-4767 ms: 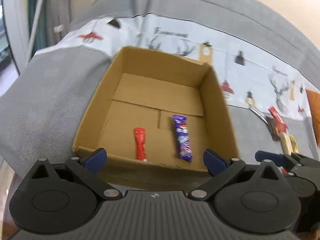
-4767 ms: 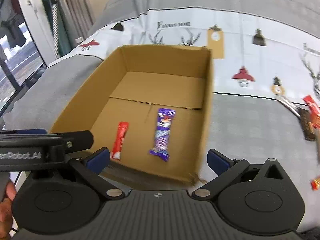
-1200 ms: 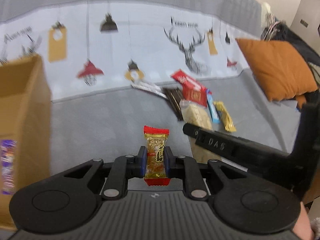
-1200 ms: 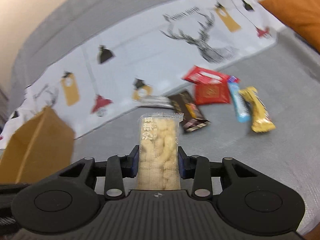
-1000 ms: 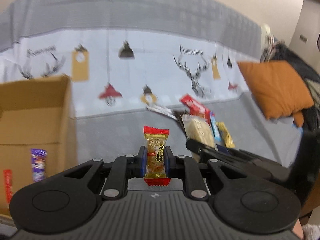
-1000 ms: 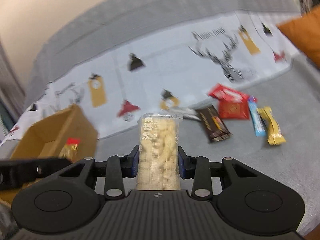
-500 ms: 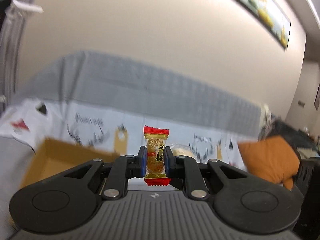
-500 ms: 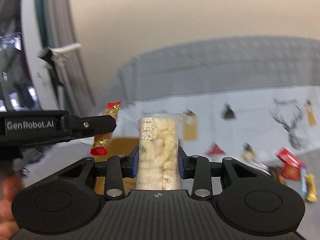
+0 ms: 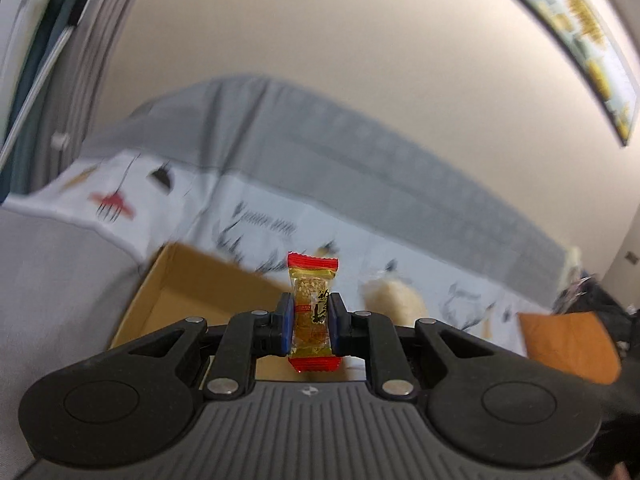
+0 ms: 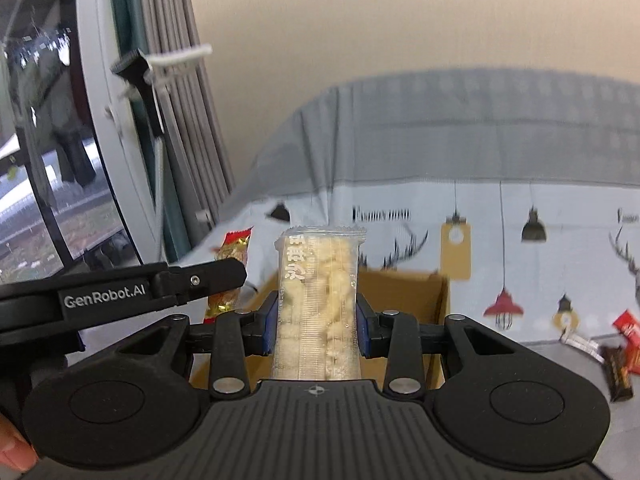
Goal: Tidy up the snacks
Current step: 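Lift the candy and cracker pack and carry them over the box, then release the candy and cracker pack into the box with both tools, then grasp the dark chocolate bar with the left tool while the right grasps the yellow bar, then carry the chocolate bar and yellow bar over the cardboard box with both tools, then open both tools to drop the chocolate and yellow bars into the box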
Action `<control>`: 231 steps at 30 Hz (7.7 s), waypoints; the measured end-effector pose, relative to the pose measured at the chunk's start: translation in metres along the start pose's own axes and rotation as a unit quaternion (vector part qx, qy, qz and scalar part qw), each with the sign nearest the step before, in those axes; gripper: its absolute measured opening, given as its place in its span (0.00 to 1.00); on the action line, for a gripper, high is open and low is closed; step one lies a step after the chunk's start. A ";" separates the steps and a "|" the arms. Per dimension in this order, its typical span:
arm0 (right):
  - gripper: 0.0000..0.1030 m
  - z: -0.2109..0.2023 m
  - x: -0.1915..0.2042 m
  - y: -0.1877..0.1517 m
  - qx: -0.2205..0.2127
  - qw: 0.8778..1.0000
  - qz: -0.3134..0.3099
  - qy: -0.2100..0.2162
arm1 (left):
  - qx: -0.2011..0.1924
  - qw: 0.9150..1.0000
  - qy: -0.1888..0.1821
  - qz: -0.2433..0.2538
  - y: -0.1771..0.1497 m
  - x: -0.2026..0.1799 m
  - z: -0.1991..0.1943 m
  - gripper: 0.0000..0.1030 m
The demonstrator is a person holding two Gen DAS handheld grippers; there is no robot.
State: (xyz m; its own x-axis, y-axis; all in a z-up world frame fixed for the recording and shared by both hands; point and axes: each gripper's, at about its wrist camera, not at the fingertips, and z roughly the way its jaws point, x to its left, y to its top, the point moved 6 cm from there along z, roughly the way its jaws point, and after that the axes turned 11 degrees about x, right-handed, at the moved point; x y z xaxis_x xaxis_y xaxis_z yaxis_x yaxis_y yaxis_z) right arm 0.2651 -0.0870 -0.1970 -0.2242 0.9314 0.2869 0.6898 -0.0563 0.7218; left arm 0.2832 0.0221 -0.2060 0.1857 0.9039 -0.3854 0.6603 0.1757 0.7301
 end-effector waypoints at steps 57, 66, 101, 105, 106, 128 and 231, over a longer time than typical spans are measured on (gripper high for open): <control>1.00 -0.013 -0.212 -0.114 0.006 0.985 0.171 -0.017 | 0.143 0.977 0.098 0.123 -0.094 -0.097 0.115 1.00; 1.00 -0.031 -0.338 -0.152 -0.005 0.966 0.219 -0.135 | 0.217 0.962 0.042 0.160 -0.135 -0.183 0.189 1.00; 0.19 -0.002 -0.492 -0.201 0.096 0.939 0.282 -0.170 | 0.338 0.916 0.000 0.215 -0.215 -0.291 0.381 0.31; 0.19 -0.006 -0.448 -0.218 0.117 0.948 0.260 -0.143 | 0.353 0.913 -0.013 0.206 -0.236 -0.271 0.342 0.32; 0.19 -0.003 -0.441 -0.220 0.120 0.949 0.258 -0.135 | 0.350 0.914 -0.013 0.204 -0.238 -0.269 0.340 0.35; 0.19 0.029 -0.434 -0.169 0.109 0.963 0.189 -0.156 | 0.338 0.913 0.029 0.226 -0.224 -0.284 0.338 0.41; 1.00 0.032 -0.084 -0.103 0.045 0.989 0.138 0.031 | 0.142 0.977 0.156 0.027 -0.092 0.016 0.055 1.00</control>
State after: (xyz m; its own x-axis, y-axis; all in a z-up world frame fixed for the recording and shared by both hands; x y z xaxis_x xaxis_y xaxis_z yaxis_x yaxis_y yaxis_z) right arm 0.2353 -0.1477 -0.3153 -0.0591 0.8608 0.5055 0.7885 -0.2702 0.5524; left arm 0.2650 -0.0015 -0.3103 0.0241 0.9915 -0.1278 0.8390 0.0494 0.5418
